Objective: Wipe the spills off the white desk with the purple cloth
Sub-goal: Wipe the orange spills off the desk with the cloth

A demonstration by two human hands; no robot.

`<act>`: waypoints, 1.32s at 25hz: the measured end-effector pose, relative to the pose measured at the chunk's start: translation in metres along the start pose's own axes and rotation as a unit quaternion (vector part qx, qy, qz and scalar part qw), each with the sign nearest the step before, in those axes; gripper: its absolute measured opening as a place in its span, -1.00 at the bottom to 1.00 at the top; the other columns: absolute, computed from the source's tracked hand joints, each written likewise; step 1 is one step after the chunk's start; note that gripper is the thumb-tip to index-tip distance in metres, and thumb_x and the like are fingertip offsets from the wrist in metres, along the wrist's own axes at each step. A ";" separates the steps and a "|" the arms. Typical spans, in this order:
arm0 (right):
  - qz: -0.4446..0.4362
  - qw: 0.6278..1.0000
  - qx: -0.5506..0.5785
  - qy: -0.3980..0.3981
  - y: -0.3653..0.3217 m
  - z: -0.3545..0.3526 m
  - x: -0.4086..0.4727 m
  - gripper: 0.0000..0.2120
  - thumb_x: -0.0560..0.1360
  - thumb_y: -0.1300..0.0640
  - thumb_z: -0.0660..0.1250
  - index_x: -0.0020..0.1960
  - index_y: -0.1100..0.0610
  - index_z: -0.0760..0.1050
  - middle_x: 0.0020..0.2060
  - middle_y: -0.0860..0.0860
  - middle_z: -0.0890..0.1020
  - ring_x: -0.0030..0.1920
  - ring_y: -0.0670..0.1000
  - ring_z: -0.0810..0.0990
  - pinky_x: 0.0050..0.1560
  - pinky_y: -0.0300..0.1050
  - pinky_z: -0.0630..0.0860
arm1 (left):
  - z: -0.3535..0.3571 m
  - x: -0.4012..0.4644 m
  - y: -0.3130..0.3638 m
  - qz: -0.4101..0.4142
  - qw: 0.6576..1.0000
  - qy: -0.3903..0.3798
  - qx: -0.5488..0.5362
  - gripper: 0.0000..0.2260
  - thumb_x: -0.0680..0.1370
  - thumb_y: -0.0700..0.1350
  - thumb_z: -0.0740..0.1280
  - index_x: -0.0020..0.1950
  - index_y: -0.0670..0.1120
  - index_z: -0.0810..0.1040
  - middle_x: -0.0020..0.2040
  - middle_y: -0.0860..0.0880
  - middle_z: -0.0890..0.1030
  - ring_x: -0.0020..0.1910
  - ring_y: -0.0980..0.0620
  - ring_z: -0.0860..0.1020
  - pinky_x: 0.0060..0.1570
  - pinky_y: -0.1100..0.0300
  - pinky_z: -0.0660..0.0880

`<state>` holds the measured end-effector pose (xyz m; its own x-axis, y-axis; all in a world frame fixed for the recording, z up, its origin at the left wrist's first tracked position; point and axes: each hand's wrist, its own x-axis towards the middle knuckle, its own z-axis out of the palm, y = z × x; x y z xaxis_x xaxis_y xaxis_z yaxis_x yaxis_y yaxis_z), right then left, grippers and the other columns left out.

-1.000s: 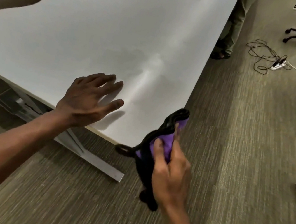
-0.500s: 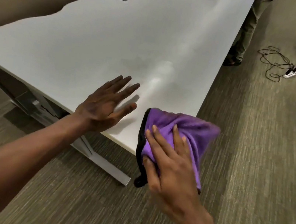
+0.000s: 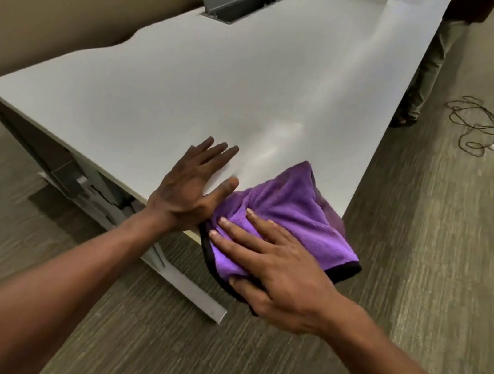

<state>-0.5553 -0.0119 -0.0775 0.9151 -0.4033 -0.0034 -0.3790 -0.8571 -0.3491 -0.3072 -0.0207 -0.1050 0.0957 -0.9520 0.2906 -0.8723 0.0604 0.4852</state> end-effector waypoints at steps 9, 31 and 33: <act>0.102 0.993 -0.054 -0.032 0.005 0.000 0.069 -0.43 0.68 -0.22 -0.06 0.64 -0.21 -0.15 0.59 0.00 -0.40 0.61 0.03 -0.39 0.61 0.10 -0.31 | -0.006 0.002 -0.005 -0.035 0.998 0.012 -0.049 -0.33 0.59 0.35 0.04 0.65 0.10 0.22 0.67 0.00 0.15 0.66 0.11 -0.07 0.59 0.05 0.10; 0.078 0.994 -0.071 -0.017 0.015 -0.002 0.084 -0.35 0.63 -0.37 -0.14 0.58 -0.28 -0.39 0.56 0.01 -0.51 0.54 -0.02 -0.55 0.56 0.23 -0.40 | 0.001 -0.006 0.004 -0.237 0.951 0.192 0.041 -0.37 0.58 0.25 -0.05 0.51 0.03 0.49 0.53 -0.03 0.45 0.63 -0.08 0.17 0.61 -0.08 -0.01; 0.031 0.996 -0.069 -0.051 0.016 -0.007 0.070 -0.37 0.65 -0.35 -0.12 0.56 -0.31 -0.42 0.56 -0.06 -0.49 0.53 -0.10 -0.55 0.56 0.14 -0.45 | 0.002 -0.003 0.007 -0.267 0.940 0.200 0.069 -0.34 0.59 0.26 -0.07 0.52 -0.02 0.47 0.54 -0.07 0.44 0.64 -0.11 0.16 0.61 -0.13 -0.02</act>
<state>-0.4986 -0.0562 -0.0770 0.8956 -0.4288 -0.1183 -0.4447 -0.8700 -0.2131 -0.3147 -0.0176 -0.1041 0.6866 -0.6449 0.3356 -0.6995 -0.4601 0.5468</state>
